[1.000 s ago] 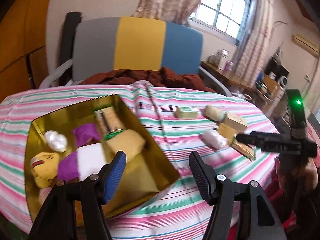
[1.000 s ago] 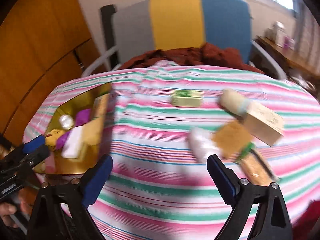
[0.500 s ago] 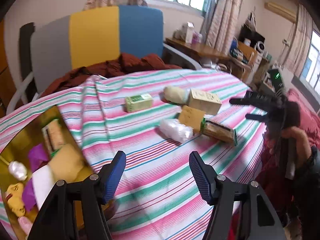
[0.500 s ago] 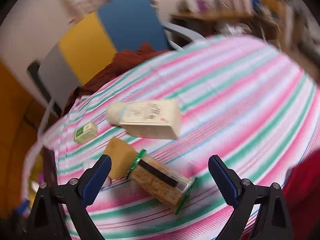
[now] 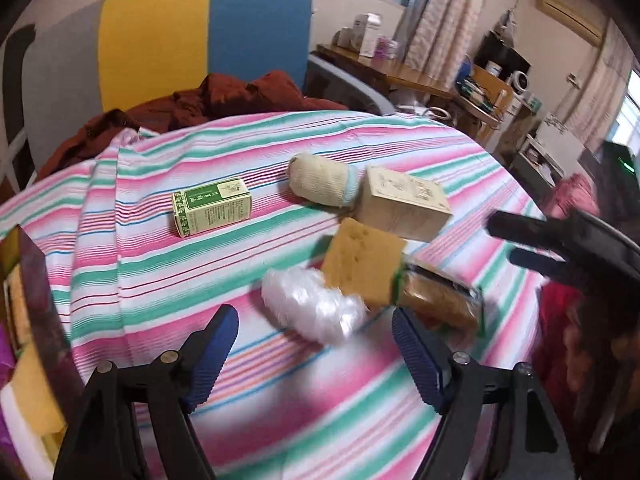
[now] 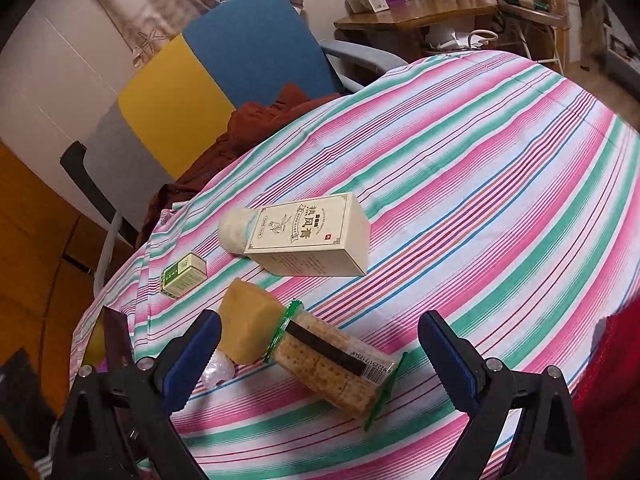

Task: Organize objects
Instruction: 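Reach the left tool to the clear plastic-wrapped bundle and grasp it, then grasp the yellow sponge with the right tool while the left tool holds the bundle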

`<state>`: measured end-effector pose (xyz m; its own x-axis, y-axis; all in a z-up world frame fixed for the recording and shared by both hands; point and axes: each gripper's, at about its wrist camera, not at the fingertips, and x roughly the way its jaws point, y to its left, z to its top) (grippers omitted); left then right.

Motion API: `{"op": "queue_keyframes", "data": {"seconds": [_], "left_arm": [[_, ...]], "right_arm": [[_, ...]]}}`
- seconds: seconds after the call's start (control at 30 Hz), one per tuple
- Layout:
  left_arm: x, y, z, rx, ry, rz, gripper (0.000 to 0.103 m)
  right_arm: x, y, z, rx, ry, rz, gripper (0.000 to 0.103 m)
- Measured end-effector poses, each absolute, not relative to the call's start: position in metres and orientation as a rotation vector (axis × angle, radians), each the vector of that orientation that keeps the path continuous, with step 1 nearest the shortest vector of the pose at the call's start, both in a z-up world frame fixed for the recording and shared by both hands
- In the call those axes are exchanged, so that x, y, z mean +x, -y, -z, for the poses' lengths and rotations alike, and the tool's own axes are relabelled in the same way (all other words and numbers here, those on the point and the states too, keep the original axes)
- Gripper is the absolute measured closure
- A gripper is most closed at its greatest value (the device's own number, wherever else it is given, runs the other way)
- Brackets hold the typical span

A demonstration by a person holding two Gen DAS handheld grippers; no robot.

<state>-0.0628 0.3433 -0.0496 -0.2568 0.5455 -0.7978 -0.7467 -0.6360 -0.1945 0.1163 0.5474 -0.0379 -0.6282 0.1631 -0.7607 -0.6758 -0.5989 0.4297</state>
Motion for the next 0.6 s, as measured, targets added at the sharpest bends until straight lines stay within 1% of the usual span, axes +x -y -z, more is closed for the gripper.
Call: {"op": "queue_keyframes", "data": {"seconds": [0.2,0.3,0.37,0.43,0.6], "left_arm": [[-0.093,-0.358,0.079,-1.267,-0.160,-1.988,0.021],[-0.101,-0.361,0.092,-1.313,-0.118,-1.979,0.023],[-0.102,-0.363,0.097,-1.319,-0.128,-1.972,0.028],[-0.099,-0.363,0.096,-1.285,-0.155,-1.973,0.047],[-0.090,-0.357,0.096,-1.244,-0.204,-1.930,0.052]], "right_arm": [[0.114,-0.546,0.037,-0.952,-0.971,-2.238,0.004],[0.113,-0.546,0.037,-0.950,-0.970,-2.254,0.004],[0.111,-0.546,0.038,-0.956,-0.970,-2.254,0.004],[0.110,-0.546,0.039,-0.964,-0.973,-2.256,0.004],[0.108,-0.545,0.039,-0.974,-0.969,-2.269,0.004]]}}
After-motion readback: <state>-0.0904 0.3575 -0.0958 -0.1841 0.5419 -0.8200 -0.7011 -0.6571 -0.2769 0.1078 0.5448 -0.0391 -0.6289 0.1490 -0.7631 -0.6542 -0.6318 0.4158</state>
